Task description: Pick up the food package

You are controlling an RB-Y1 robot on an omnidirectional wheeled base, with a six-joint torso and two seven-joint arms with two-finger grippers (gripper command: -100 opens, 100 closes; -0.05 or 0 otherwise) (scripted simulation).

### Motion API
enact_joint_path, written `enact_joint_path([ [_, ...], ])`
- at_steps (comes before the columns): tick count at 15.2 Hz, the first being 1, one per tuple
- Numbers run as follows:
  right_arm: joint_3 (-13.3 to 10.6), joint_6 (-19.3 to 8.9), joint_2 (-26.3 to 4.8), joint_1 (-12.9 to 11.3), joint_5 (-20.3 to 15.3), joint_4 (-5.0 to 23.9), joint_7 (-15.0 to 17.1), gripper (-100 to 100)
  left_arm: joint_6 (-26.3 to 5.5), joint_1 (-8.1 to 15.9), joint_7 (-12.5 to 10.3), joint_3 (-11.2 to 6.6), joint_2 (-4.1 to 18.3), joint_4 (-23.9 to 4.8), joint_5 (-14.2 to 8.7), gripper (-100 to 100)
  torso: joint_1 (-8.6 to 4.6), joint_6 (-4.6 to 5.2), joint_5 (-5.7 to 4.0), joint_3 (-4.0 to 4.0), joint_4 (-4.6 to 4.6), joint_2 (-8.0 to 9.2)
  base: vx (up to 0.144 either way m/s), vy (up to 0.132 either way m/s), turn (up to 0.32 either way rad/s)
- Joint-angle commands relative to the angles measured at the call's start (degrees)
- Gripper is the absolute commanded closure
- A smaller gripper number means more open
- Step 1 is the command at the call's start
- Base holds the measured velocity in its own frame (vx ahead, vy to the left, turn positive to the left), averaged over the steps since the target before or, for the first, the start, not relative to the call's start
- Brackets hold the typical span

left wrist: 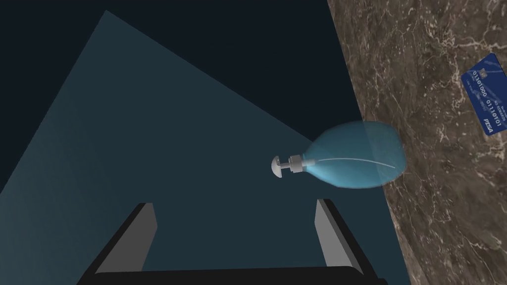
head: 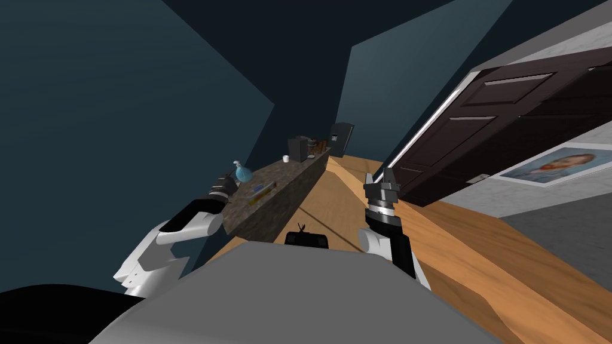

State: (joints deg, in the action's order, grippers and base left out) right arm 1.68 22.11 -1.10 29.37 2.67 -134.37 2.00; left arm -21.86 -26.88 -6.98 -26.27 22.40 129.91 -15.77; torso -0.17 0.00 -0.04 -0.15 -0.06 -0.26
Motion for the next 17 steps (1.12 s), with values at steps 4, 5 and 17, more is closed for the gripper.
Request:
enact_joint_path([
  [4, 0.00, 0.00, 0.00, 0.00, 0.00, 0.00, 0.00, 0, -6.10, 0.22, -1.76, -2.35, 0.81, -0.13, -1.97, -100, -0.04, 0.00, 0.00, 0.02, 0.01, 0.04, 0.052, -0.054, 0.007],
  [5, 0.00, 0.00, 0.00, 0.00, 0.00, 0.00, 0.00, 0, -7.30, 0.22, -1.76, -2.35, 0.81, -0.13, -1.97, -100, -0.09, 0.00, -0.02, 0.00, 0.00, 0.01, 0.056, -0.049, 0.015],
  [17, 0.00, 0.00, 0.00, 0.00, 0.00, 0.00, 0.00, 0, -20.43, 0.79, -5.53, -7.61, 2.73, -1.12, -6.58, -100, -0.07, 0.00, -0.01, -0.01, 0.00, -0.01, 0.056, -0.045, 0.005],
])
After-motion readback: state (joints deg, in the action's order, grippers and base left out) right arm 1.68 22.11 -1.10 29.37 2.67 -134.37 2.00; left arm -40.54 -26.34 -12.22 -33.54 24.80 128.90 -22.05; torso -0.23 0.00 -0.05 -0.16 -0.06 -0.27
